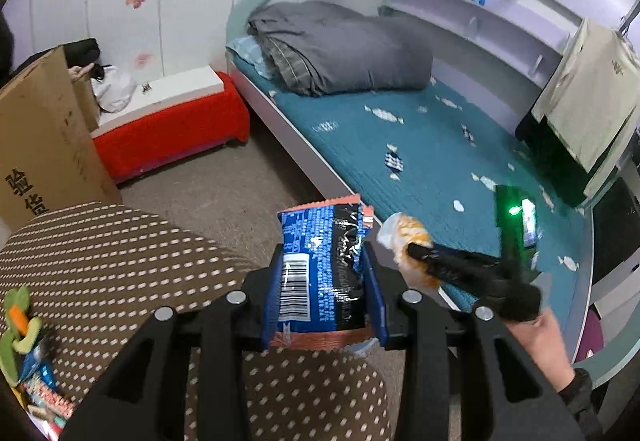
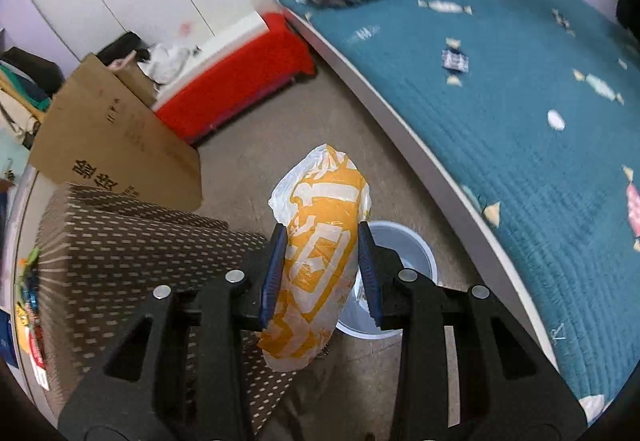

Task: Collect trash
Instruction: 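Drop the orange bag and blue wrapper into the wastebasket with both grippers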

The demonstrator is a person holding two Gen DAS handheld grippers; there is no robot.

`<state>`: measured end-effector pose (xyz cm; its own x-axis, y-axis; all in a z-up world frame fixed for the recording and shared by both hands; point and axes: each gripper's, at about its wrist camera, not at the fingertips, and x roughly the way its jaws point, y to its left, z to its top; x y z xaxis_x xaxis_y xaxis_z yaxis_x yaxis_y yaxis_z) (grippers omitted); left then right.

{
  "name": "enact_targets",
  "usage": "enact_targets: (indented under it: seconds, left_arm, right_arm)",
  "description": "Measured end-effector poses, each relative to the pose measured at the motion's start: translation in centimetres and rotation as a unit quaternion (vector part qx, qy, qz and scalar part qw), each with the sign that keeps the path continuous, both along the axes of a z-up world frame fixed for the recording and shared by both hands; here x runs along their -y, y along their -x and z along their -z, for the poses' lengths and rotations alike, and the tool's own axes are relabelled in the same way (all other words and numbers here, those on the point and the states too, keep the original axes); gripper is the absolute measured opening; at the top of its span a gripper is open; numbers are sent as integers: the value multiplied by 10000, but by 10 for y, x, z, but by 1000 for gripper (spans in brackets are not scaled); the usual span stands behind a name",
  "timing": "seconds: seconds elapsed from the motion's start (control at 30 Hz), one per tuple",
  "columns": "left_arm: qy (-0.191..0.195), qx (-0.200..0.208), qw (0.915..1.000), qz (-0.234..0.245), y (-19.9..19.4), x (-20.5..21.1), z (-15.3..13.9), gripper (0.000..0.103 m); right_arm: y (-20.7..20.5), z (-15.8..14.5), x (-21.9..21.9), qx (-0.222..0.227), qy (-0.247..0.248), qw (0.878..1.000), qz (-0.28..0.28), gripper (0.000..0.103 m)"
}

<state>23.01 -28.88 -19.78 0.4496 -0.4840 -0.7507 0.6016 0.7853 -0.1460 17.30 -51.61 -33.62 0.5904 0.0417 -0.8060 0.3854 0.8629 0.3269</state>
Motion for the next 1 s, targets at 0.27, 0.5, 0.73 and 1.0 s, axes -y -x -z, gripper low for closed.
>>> enact_targets:
  seconds: [0.27,0.5,0.73,1.0]
  left_arm:
    - [-558,-439,9969,344,-22,61,47,36]
    - [-1027,-721,9891,765,-29,112,82,36]
    - [-1337,-957,9816,971,-36,144,104,73]
    - [-1178,-581,9904,427,-39,123,77,94]
  right_arm:
    - [-2,61,31,-331,-505,9973,421,80]
    - [30,21,56,279,-415,9952,839,89]
    - [49,-30,61,817,-153,9924,909,93]
    - [60,-50,51,1001,-69,9897,1020,97]
